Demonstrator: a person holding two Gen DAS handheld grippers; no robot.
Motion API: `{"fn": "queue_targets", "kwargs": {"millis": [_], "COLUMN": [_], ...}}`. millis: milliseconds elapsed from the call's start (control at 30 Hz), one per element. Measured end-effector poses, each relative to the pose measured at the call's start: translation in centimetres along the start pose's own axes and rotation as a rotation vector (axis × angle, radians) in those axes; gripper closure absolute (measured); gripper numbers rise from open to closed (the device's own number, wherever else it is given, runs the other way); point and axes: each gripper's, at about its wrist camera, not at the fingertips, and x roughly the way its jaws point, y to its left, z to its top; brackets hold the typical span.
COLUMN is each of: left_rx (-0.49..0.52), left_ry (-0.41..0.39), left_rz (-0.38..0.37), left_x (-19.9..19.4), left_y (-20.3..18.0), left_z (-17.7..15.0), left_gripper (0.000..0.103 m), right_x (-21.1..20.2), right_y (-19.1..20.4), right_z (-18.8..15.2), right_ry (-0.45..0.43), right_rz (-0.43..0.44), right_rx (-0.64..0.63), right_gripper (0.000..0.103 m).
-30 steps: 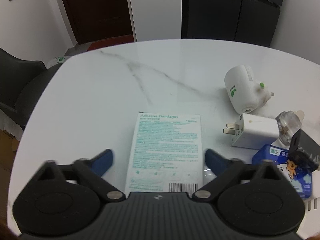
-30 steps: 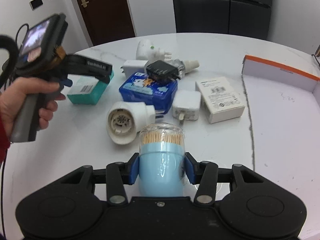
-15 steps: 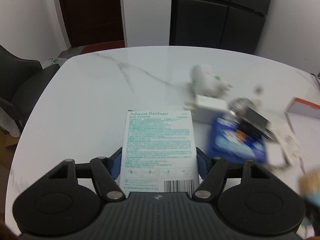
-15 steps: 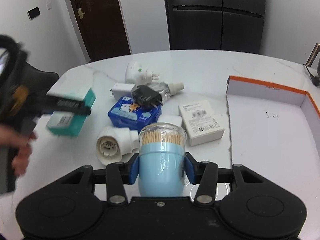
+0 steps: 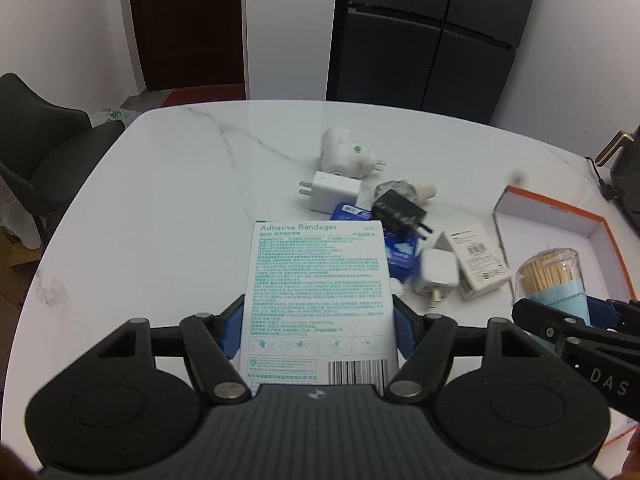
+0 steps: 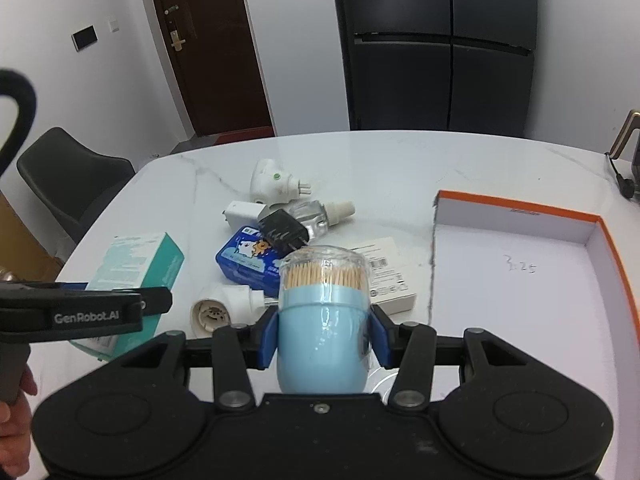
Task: Organize rigid objects
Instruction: 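Carry the toothpick container and bandage box with both tools over the orange-rimmed tray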
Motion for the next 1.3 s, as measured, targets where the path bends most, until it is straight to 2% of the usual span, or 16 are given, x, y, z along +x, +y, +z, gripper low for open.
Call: {"fn": "queue_targets", "kwargs": {"millis": [367, 667, 1300], "left_rx": [0.034, 0.086, 0.162], "left_ry": [-0.023, -0.027, -0.029], "left_rz": [-0.029, -0.072, -0.137], "left_x": [-2.0, -2.1, -2.4], "left_y": [-4.9, -9.2, -14.5], "left_z": [-0.5, -0.9, -1.8], "left_gripper": [0.031, 0.031, 0.031], "right_x": [-3.5, -5.6, -8.2], "right_y": [-4.6, -8.1, -12.9], "right_z": [-0.4, -0.9, -2.3], "right_ry": [-0.031, -0.040, -0.049], "right_rz": [-0.023, -0.065, -0.109], "right_rx": [0.040, 0.079, 0.164], "right_gripper": [0.047, 0.046, 0.046]}}
